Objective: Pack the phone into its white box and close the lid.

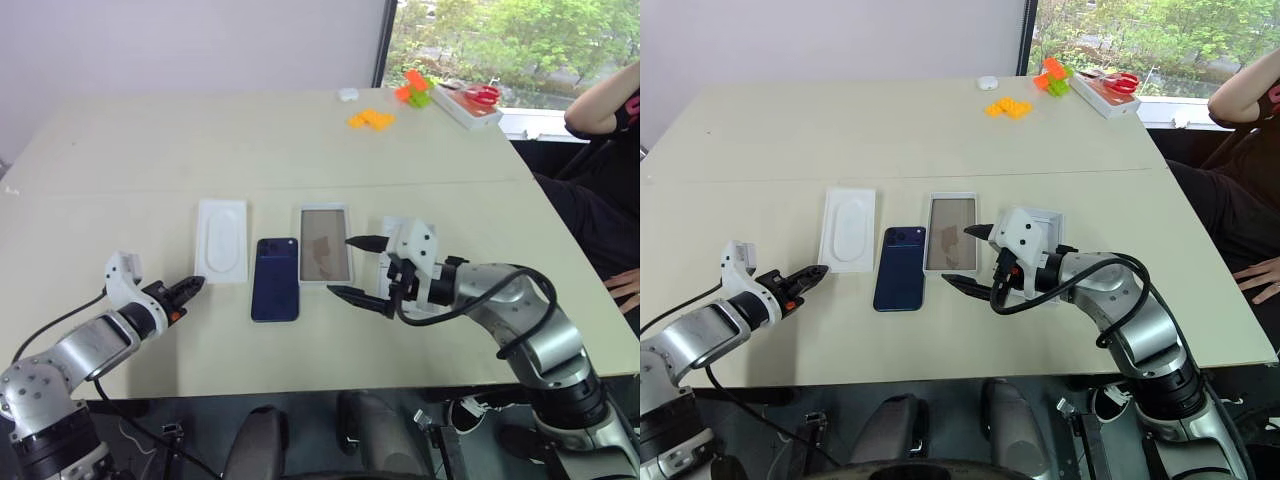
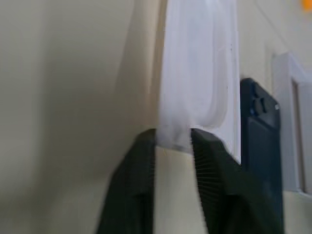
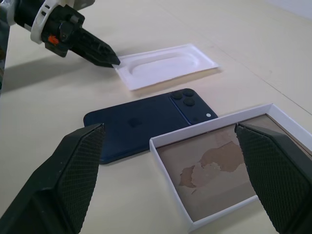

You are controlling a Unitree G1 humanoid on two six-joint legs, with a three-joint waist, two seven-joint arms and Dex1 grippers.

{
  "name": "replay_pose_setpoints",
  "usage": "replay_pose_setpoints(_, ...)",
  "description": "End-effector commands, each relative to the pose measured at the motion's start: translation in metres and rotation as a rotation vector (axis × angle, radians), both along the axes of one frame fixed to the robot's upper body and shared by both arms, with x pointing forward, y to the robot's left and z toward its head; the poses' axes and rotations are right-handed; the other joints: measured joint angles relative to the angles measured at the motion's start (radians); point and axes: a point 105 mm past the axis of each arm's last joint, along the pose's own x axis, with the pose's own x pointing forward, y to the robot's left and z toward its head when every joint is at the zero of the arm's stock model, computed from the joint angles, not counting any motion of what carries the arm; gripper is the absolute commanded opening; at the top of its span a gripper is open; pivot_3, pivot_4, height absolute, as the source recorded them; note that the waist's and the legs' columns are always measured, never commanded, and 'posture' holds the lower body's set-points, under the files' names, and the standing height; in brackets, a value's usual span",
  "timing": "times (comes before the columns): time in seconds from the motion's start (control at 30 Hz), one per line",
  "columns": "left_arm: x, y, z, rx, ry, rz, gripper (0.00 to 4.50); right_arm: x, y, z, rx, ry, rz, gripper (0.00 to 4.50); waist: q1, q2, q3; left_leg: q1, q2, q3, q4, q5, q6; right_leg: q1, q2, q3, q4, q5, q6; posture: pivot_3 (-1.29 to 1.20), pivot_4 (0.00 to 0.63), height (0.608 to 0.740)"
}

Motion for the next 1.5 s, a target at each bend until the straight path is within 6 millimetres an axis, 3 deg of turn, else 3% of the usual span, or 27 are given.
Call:
replay_pose_setpoints(0.03, -0.002, 0.002, 0.01, -0.064, -0.045, 0.025, 0.05, -0.006, 0.006, 0.011, 0.013, -0.043, 0.035, 4.5, -0.001, 0.0, 0.0, 0.0, 0.0, 0.0, 0.0, 0.0, 0.0, 0.0, 0.0, 0.0, 0.0, 0.0, 0.0, 0.0, 0.15, 0.73)
replay_pose_setpoints(0.3, -0.007, 0.008, 0.013, -0.215, -0.085, 0.115, 0.05, -0.008, 0.009, 0.011, 0.017, -0.041, 0.051, 4.5, 0.0, 0.0, 0.0, 0.0, 0.0, 0.0, 0.0, 0.0, 0.0, 0.0, 0.001, 0.0, 0.0, -0.001, 0.0, 0.0, 0.15, 0.73)
replay_pose_setpoints(0.53, -0.016, 0.001, 0.038, -0.313, -0.194, 0.085, 0.05, -0.007, 0.008, 0.011, 0.012, -0.043, 0.056, 4.5, 0.0, 0.0, 0.0, -0.001, 0.0, 0.0, 0.0, 0.0, 0.0, 0.0, 0.0, 0.0, -0.001, -0.001, 0.0, 0.0, 0.15, 0.73)
replay_pose_setpoints(0.63, -0.015, -0.025, 0.054, -0.313, -0.237, -0.015, 0.05, -0.003, 0.002, 0.012, -0.007, -0.056, 0.037, 4.5, 0.002, 0.0, 0.0, -0.001, 0.0, 0.0, 0.0, 0.0, 0.0, 0.0, 0.0, 0.0, -0.001, -0.001, 0.0, 0.0, 0.15, 0.73)
replay_pose_setpoints(0.77, -0.005, -0.08, 0.055, -0.244, -0.194, -0.144, 0.05, 0.007, -0.009, 0.015, -0.027, -0.075, -0.008, 4.5, 0.006, 0.0, 0.0, -0.001, -0.001, 0.0, 0.0, 0.0, -0.001, 0.0, -0.001, 0.0, -0.001, -0.001, 0.0, 0.0, 0.15, 0.73)
replay_pose_setpoints(0.93, -0.004, -0.111, 0.05, -0.181, -0.111, -0.178, 0.05, 0.009, -0.013, 0.015, -0.045, -0.085, -0.012, 4.5, -0.004, -0.001, 0.0, -0.004, -0.002, 0.001, -0.002, 0.0, -0.001, 0.001, 0.0, 0.003, -0.002, 0.001, -0.001, 0.0, 0.15, 0.73)
replay_pose_setpoints(1.1, -0.002, -0.12, 0.04, -0.142, -0.016, -0.147, 0.05, 0.01, -0.014, 0.015, -0.05, -0.091, -0.015, 4.5, 0.001, -0.001, 0.0, -0.003, 0.0, 0.0, -0.002, 0.001, -0.002, 0.001, 0.002, 0.002, -0.001, 0.0, 0.0, 0.0, 0.15, 0.73)
replay_pose_setpoints(1.5, 0.005, -0.139, 0.037, -0.117, 0.066, -0.143, 0.05, 0.01, -0.013, 0.015, -0.056, -0.094, -0.011, 4.5, 0.003, -0.001, 0.0, -0.003, -0.001, 0.0, -0.002, 0.003, -0.006, 0.001, 0.001, 0.001, -0.002, 0.0, -0.001, 0.0, 0.15, 0.73)
